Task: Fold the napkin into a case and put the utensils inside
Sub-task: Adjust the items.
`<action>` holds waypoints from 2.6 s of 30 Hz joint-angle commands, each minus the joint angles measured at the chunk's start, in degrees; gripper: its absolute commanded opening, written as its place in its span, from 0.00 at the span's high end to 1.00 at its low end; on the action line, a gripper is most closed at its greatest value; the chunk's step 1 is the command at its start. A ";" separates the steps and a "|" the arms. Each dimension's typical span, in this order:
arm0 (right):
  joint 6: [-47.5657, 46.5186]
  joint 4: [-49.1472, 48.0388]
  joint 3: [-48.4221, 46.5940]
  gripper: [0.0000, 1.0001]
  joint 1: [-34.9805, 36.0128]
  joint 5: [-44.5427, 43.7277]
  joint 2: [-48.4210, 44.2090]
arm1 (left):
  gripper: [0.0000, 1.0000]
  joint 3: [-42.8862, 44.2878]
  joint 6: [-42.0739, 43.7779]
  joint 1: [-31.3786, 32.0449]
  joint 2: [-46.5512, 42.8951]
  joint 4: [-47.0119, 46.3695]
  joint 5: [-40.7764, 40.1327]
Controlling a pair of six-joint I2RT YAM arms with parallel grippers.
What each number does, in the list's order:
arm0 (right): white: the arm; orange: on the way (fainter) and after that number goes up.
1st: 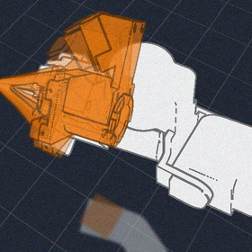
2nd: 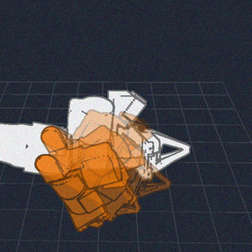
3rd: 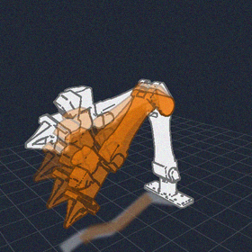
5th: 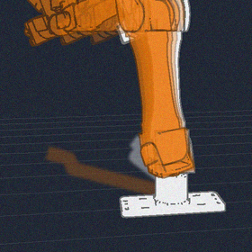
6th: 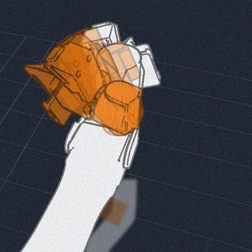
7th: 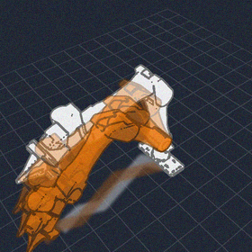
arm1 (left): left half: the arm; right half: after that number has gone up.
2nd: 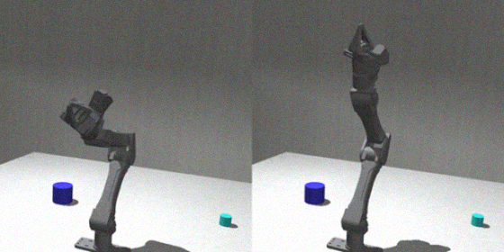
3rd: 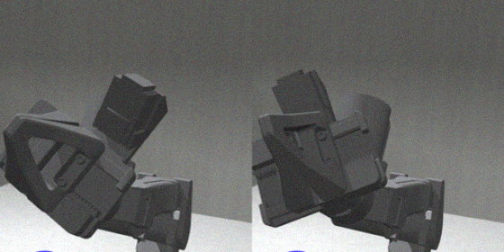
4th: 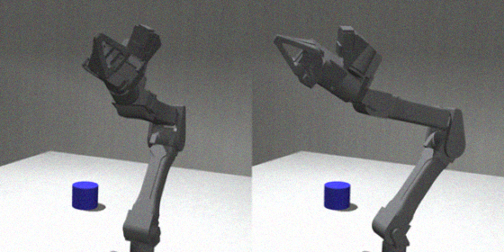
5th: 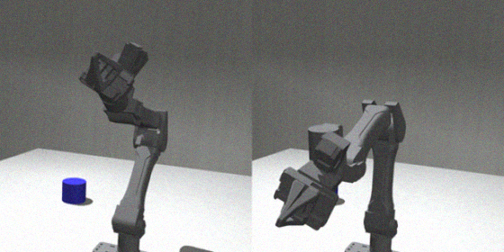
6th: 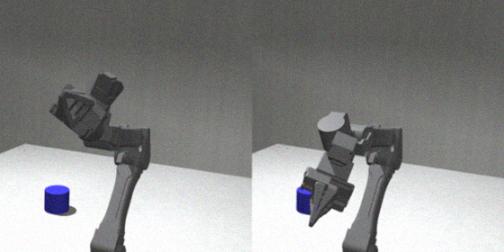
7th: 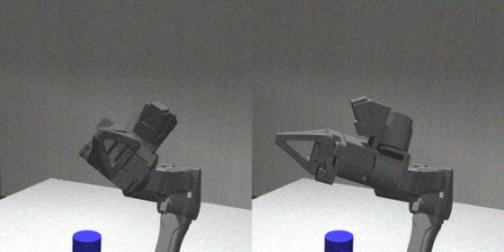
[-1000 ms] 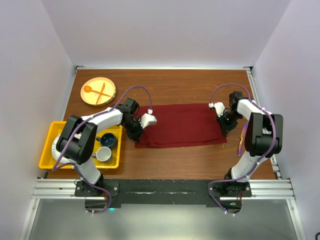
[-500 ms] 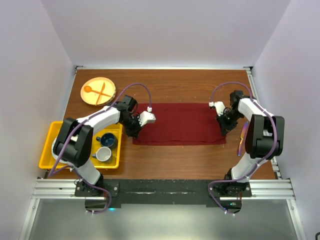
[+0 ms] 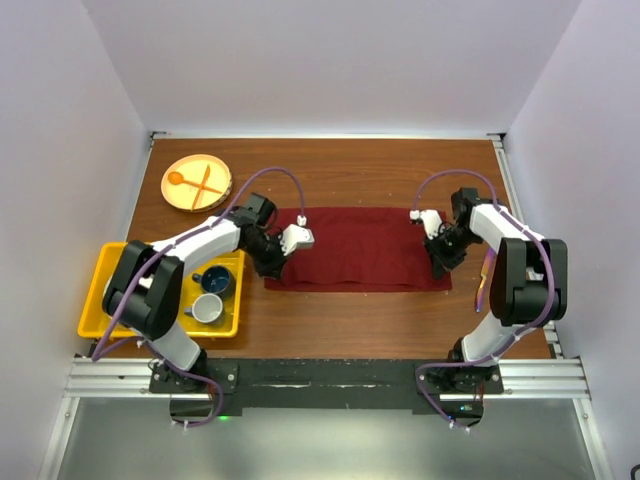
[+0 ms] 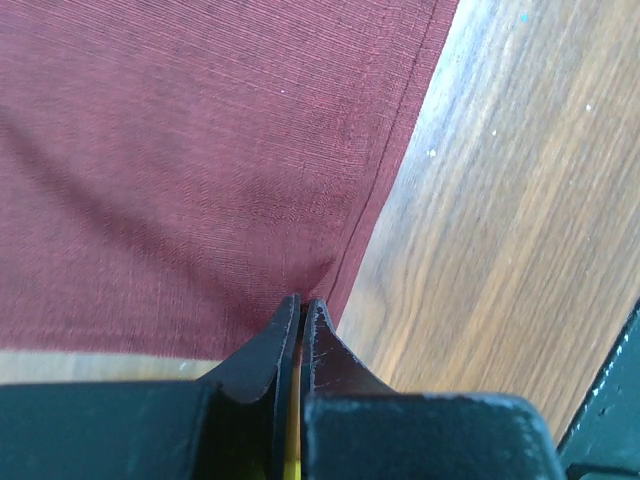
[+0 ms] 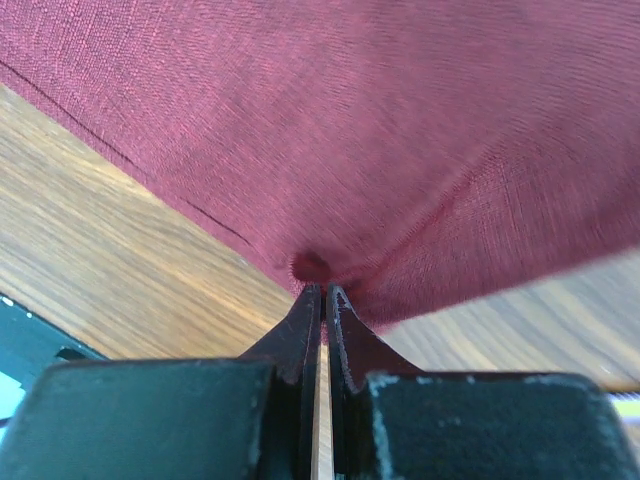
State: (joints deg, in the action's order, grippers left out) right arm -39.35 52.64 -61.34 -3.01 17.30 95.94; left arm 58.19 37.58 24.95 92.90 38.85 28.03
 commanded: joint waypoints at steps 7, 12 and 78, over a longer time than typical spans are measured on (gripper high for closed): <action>2.44 -9.83 6.58 1.00 0.63 -4.90 2.58 | 1.00 -5.55 -2.87 0.63 4.65 -7.03 -5.44; 2.53 -11.42 6.94 1.00 0.63 -7.71 3.90 | 1.00 -6.43 -2.25 0.63 5.45 -7.65 -8.52; -0.90 0.71 2.11 1.00 0.28 -2.54 -3.22 | 1.00 -2.12 6.54 -5.00 -2.29 4.04 -7.11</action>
State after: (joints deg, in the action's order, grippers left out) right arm -39.64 53.93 -59.07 -2.83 15.90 94.37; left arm 55.66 42.83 20.56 90.70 43.31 20.82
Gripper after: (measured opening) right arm 0.021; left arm 0.028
